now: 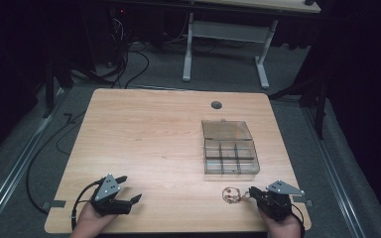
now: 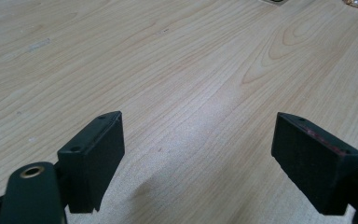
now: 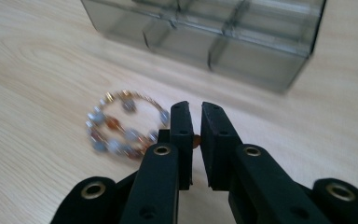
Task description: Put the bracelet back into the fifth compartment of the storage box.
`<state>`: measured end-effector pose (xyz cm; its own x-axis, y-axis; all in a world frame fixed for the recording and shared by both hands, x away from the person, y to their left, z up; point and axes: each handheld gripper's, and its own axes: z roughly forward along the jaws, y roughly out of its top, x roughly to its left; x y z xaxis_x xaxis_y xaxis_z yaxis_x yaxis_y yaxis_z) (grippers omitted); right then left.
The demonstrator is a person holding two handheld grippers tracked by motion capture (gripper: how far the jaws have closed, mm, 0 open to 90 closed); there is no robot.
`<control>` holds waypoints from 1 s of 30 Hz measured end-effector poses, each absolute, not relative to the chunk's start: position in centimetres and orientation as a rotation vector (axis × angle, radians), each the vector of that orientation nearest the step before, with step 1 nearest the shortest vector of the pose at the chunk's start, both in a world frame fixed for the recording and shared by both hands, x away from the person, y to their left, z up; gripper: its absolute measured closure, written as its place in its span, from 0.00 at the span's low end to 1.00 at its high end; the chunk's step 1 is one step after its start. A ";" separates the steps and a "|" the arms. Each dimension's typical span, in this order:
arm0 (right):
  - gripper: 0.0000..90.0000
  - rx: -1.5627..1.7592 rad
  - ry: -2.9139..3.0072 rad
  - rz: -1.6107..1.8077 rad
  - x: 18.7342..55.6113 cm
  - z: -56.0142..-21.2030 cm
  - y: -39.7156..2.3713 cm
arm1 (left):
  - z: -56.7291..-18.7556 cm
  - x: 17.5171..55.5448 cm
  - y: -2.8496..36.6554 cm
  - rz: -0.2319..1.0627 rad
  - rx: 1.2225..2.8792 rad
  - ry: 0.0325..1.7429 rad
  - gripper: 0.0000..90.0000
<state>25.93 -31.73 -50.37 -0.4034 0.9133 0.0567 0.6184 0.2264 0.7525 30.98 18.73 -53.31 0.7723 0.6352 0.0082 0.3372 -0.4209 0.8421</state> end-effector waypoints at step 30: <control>0.83 1.435 2.361 0.810 29.4 -49.9 -30.3 | -53.3 30.9 18.8 0.406 2.044 0.723 0.20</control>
<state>29.41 -30.31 -49.93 -0.4773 0.8765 0.0627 0.7304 0.3561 0.5829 30.94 18.77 -53.29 0.7748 0.6321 0.0082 0.3356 -0.4224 0.8420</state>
